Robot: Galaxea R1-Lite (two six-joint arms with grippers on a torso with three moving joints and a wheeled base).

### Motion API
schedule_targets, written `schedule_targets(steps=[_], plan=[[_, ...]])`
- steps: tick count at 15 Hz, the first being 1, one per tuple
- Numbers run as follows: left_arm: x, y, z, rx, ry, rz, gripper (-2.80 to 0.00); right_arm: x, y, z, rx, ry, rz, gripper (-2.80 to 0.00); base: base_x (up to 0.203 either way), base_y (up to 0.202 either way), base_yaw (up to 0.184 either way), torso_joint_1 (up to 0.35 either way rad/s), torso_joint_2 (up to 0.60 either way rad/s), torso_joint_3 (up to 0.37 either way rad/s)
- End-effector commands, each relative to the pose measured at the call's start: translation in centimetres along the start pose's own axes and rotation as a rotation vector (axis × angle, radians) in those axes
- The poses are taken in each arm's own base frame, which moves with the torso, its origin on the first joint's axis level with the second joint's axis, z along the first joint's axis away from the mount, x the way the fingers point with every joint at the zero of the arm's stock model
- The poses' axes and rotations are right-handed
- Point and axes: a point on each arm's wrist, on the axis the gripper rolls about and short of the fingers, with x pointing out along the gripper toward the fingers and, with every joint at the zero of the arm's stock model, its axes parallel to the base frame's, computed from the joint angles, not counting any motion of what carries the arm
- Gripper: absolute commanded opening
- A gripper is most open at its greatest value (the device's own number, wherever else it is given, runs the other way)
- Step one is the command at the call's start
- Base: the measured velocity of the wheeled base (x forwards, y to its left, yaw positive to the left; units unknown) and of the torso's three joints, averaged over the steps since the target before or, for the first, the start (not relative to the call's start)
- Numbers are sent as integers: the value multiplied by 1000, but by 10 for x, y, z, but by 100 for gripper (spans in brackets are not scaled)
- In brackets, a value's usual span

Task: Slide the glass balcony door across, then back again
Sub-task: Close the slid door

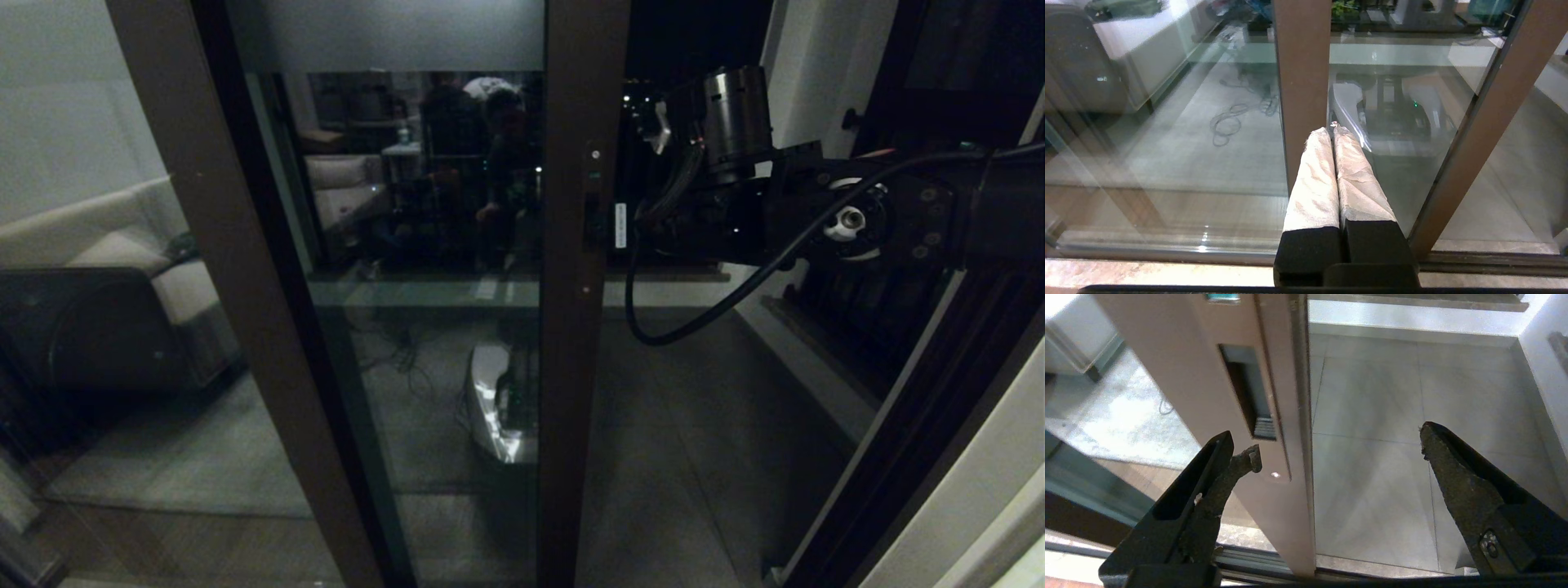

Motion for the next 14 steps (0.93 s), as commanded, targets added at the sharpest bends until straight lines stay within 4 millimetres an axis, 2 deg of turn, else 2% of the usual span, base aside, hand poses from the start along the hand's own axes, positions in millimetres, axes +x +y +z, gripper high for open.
schedule_targets(steps=[1,4,14], plan=[[0,0,0,0,0,1,-280,7,1,0,3,-4,-5,0,0,0,0,0,0,0],[0,0,0,0,0,1,-280,17,-2,-3,2,4,-20,0,0,0,0,0,0,0],[0,0,0,0,0,1,-280,29,-14,-2,22,-4,-42,0,0,0,0,0,0,0]])
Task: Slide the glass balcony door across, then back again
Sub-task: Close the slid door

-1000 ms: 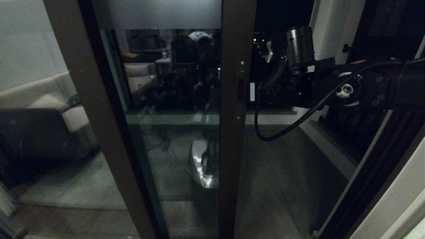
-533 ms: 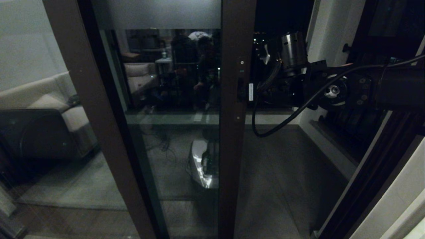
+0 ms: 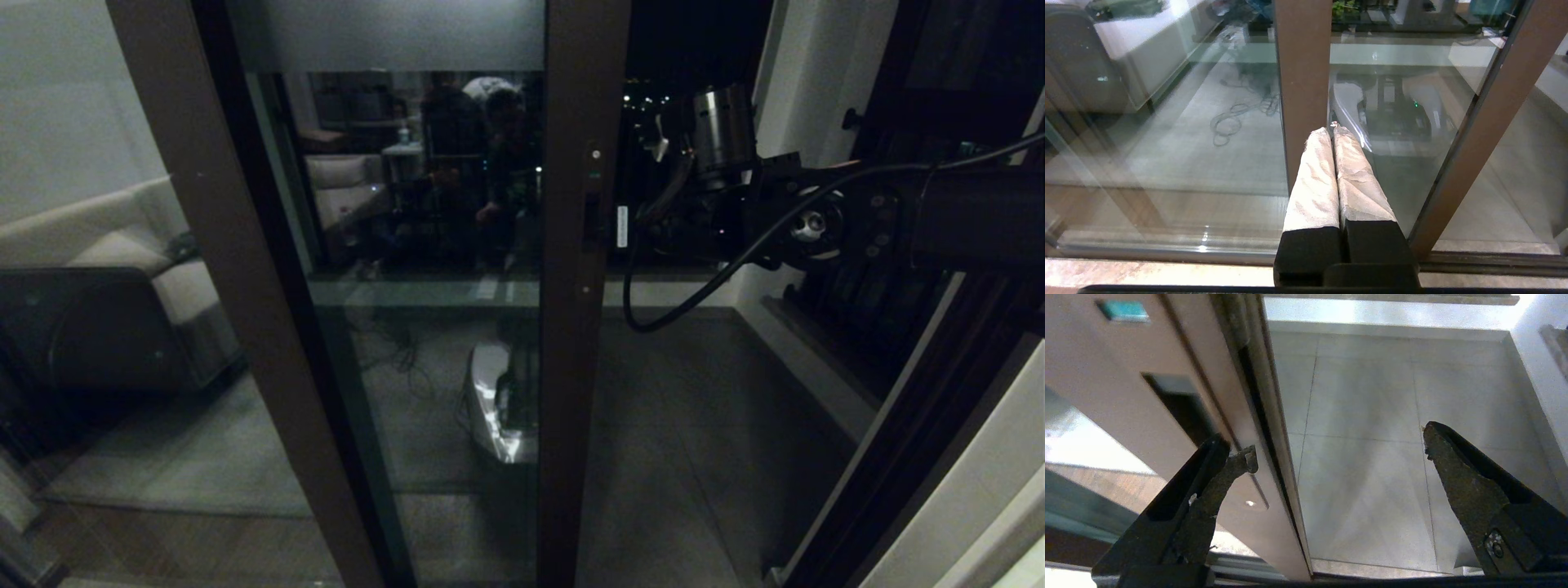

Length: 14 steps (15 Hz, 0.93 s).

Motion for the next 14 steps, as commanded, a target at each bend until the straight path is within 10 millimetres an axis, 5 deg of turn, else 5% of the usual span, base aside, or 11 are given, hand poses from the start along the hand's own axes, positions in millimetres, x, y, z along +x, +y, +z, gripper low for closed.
schedule_targets(steps=[1,14], plan=[[0,0,0,0,0,0,-280,5,-2,1,11,-8,-9,0,0,0,0,0,0,0],[0,0,0,0,0,0,-280,19,-9,0,19,-12,-37,0,0,0,0,0,0,0]])
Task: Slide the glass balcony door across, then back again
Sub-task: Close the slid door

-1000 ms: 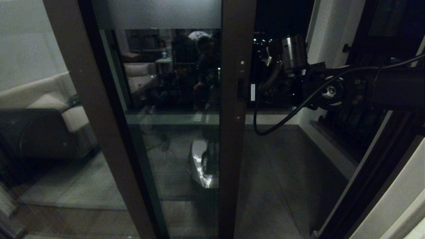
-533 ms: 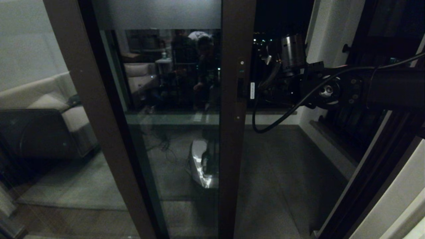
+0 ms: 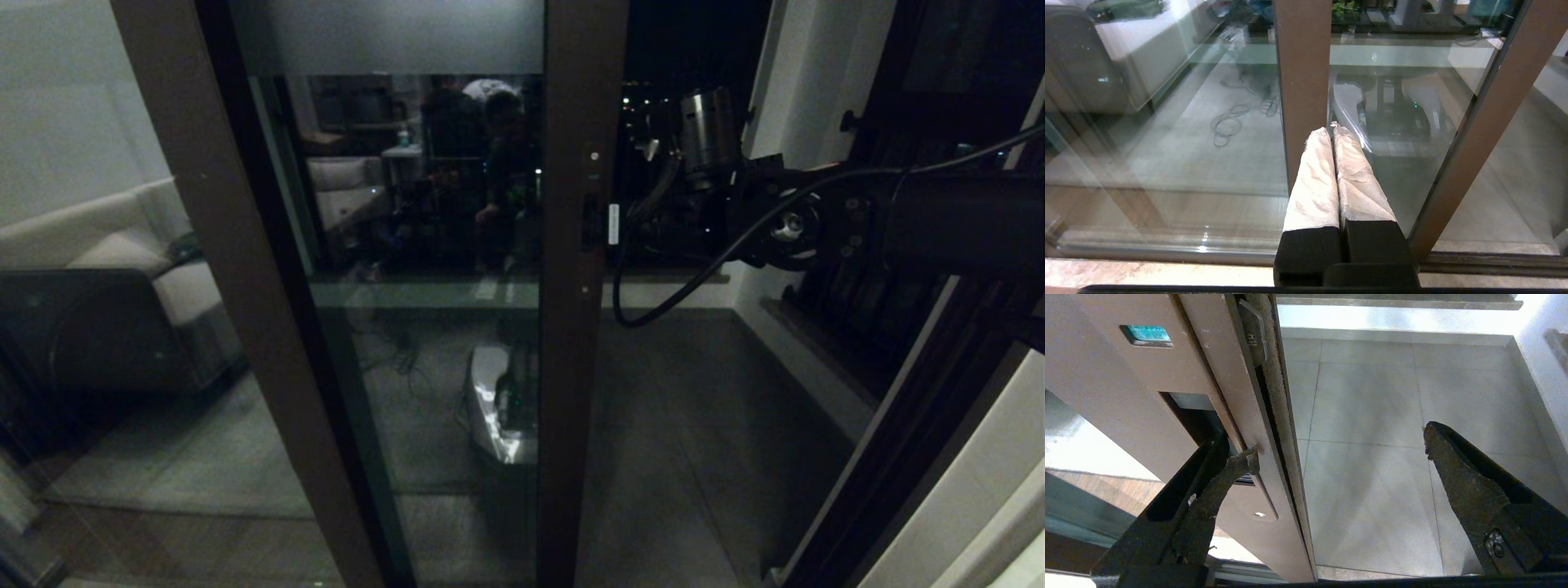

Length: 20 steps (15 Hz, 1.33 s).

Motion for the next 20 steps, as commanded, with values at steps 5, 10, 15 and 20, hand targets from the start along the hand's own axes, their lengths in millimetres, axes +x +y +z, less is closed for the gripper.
schedule_targets(steps=[5,10,15,20], plan=[[0,0,0,0,0,-1,-280,5,-14,1,6,-2,-44,0,0,0,0,0,0,0],[0,0,0,0,0,1,-280,7,-21,-2,10,12,-61,0,0,0,0,0,0,0],[0,0,0,0,0,1,-280,6,-30,-5,10,30,-80,0,0,0,0,0,0,0],[0,0,0,0,0,1,-280,7,-34,-5,13,31,-90,0,0,0,0,0,0,0]])
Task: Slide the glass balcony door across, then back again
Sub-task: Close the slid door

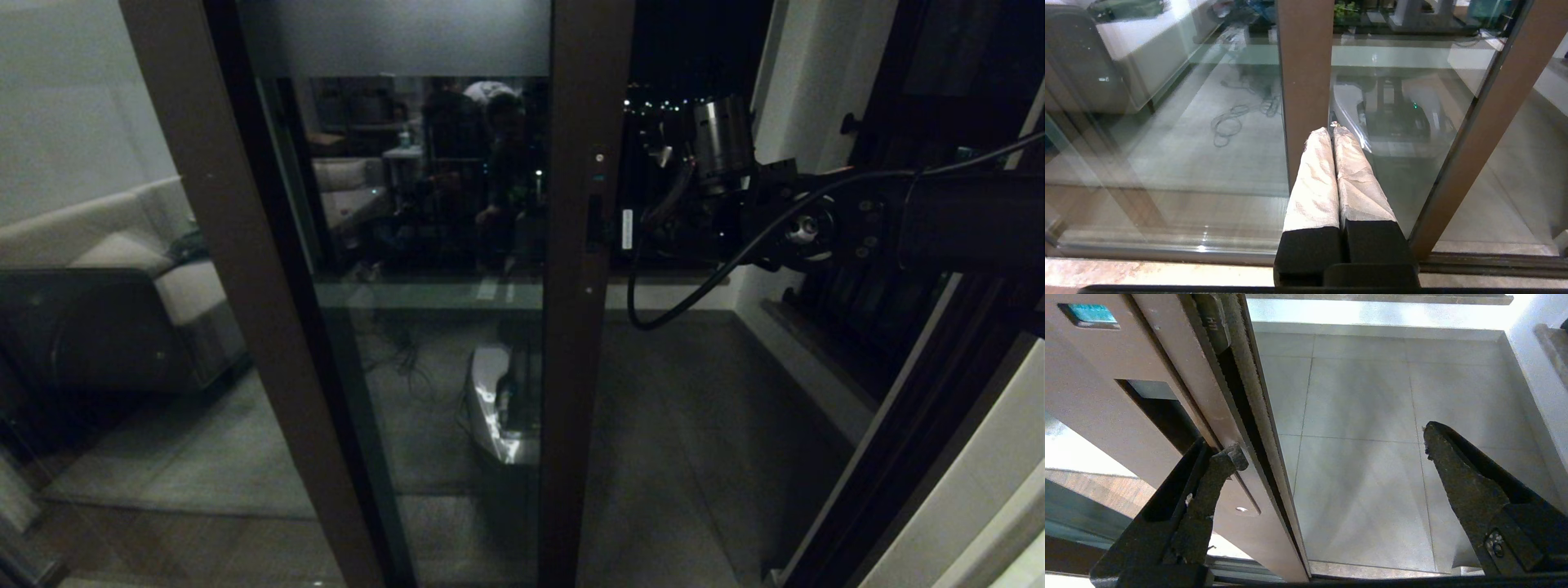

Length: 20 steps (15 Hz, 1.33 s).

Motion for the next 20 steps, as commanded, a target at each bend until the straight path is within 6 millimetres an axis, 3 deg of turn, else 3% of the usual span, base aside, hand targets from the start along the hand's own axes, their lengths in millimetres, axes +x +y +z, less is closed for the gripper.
schedule_targets(steps=[1,9,20], plan=[[0,0,0,0,-1,0,-280,1,-3,0,1,1,-12,0,0,0,0,0,0,0],[0,0,0,0,-1,0,-280,6,-21,3,13,1,-55,0,0,0,0,0,0,0],[0,0,0,0,-1,0,-280,-7,-45,-1,24,9,-94,0,0,0,0,0,0,0]])
